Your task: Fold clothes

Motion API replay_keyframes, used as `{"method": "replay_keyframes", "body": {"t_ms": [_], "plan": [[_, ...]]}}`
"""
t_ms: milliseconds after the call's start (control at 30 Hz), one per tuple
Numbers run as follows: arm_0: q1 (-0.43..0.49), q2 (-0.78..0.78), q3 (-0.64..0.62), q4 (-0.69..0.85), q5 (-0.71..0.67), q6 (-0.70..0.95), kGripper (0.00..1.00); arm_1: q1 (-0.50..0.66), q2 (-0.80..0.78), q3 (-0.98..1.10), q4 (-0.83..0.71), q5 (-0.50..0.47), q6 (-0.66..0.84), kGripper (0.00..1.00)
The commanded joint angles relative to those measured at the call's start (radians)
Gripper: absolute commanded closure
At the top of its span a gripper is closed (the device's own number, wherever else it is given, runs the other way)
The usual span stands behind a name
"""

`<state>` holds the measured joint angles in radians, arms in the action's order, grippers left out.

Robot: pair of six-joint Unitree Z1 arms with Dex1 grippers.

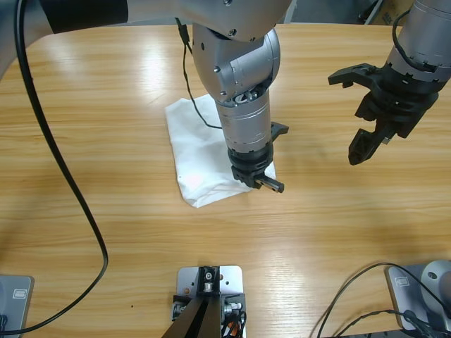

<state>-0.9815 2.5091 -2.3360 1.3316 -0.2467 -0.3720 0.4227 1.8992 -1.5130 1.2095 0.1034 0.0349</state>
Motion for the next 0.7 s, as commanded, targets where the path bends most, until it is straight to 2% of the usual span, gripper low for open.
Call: {"method": "replay_keyframes", "body": {"t_ms": [33,233,333,467,533,633,700], "plan": [[0.004,0.080,0.043,-0.008,-0.022,-0.054,1.000,-0.016,-0.061,0.039,0.002,0.016,-0.013,0.115],[-0.043,-0.042,0.017,-0.001,0.193,0.097,1.000,-0.018,-0.063,0.040,0.002,0.018,-0.013,0.115],[-0.043,-0.048,0.017,0.038,0.256,0.139,1.000,-0.018,-0.063,0.042,0.001,0.018,-0.013,0.115],[-0.059,-0.073,-0.005,0.061,0.267,0.140,1.000,-0.018,-0.060,0.043,0.000,0.018,-0.013,0.115],[-0.086,-0.081,-0.108,0.074,0.262,0.138,1.000,-0.018,-0.052,0.043,-0.002,0.018,-0.013,0.115],[-0.105,-0.039,-0.339,0.185,0.256,0.128,1.000,-0.018,-0.042,0.043,-0.003,0.019,-0.013,0.115],[-0.096,-0.016,-0.388,0.231,0.272,0.129,1.000,-0.018,-0.045,0.045,-0.004,0.019,-0.013,0.115]]}}
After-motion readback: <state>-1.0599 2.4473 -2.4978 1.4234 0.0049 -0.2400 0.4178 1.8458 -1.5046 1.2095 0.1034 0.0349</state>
